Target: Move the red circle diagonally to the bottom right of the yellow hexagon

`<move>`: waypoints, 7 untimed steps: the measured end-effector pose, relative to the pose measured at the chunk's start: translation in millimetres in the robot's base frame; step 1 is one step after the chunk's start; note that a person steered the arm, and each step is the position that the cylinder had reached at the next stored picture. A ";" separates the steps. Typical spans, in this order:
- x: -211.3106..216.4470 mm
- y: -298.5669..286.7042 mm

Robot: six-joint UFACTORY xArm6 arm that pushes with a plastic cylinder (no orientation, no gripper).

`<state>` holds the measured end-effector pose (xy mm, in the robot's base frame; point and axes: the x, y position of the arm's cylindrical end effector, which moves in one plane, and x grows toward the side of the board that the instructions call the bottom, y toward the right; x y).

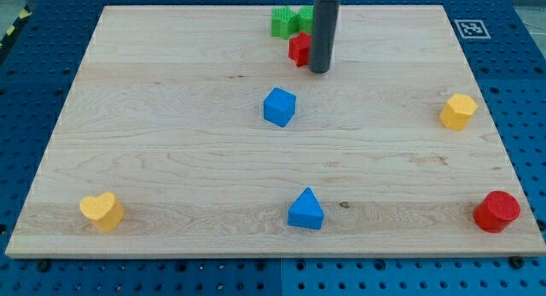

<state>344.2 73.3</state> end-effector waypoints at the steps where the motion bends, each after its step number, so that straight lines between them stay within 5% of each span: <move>1: -3.4 -5.7; 4: -7.4 -47.8; 7: 7.8 0.8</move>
<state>352.0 74.2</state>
